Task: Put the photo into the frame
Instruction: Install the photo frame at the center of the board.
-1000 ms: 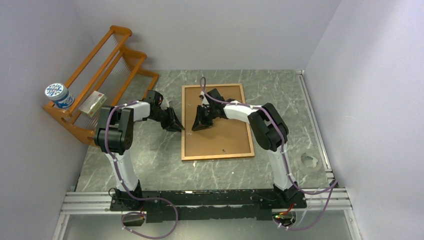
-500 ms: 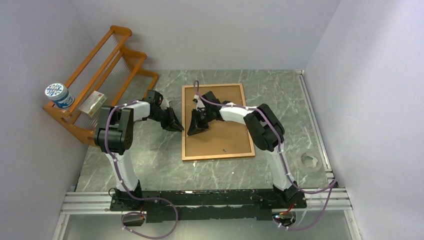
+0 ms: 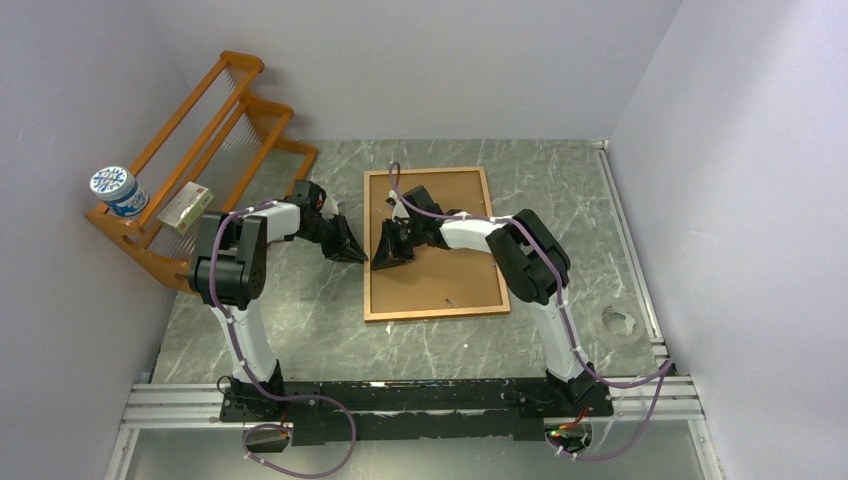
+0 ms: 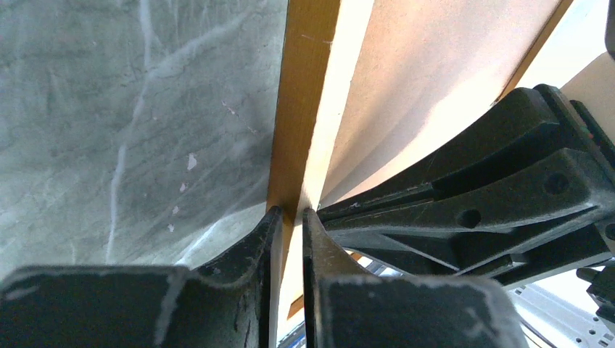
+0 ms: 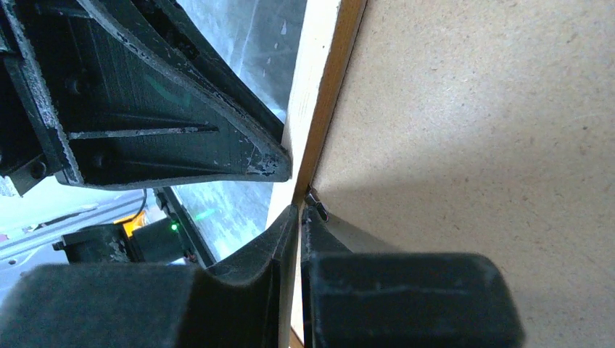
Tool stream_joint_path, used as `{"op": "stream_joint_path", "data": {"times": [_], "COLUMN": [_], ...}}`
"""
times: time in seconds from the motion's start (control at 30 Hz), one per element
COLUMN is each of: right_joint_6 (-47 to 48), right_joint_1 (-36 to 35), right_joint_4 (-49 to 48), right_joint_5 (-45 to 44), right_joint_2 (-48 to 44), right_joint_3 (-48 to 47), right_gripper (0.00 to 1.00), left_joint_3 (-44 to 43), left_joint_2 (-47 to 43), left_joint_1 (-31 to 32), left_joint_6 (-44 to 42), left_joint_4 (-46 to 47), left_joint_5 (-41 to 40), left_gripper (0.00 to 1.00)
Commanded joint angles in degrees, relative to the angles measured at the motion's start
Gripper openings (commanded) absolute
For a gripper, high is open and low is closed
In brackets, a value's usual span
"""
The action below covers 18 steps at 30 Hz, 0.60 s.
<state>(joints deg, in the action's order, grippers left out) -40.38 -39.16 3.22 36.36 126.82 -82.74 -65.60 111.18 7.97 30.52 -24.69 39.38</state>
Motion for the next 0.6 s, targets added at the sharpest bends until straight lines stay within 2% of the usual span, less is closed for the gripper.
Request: {"op": "stream_joint_path", "data": {"times": [0.0, 0.13, 0.23, 0.43, 0.57], "right_joint_6": [-0.3, 0.6, 0.8, -0.5, -0.8], "right_joint_1": [-0.7, -0.6, 0.2, 3.0, 4.8], "right_joint_4": [-6.7, -7.6, -7.3, -2.3, 2.1], "right_joint_5": [-4.1, -4.0, -6.2, -15.6, -21.3], "right_joint_2": [-2.2, -7.1, -12.0, -16.1, -14.7], "right_joint_3": [3.1, 5.1, 6.3, 5.6, 2.1], "right_gripper": [0.12, 0.15, 0.19, 0.30, 0.39], "left_joint_3": [-0.1, -1.1, -2.5, -6.1, -8.2], "left_joint_2": [0.8, 0.0, -0.3, 0.0, 0.3], "left_joint_1": [1.7, 1.7, 1.6, 1.3, 1.0], "left_joint_6": [-0.6, -1.1, -1.3, -0.2, 0.7], "left_joint_4": [-1.1, -2.1, -2.6, -3.4, -2.4], "left_joint_5": [-0.3, -1.3, -1.9, -1.0, -1.0], "left_gripper": [0.03, 0.06, 0.12, 0.27, 0.37]}}
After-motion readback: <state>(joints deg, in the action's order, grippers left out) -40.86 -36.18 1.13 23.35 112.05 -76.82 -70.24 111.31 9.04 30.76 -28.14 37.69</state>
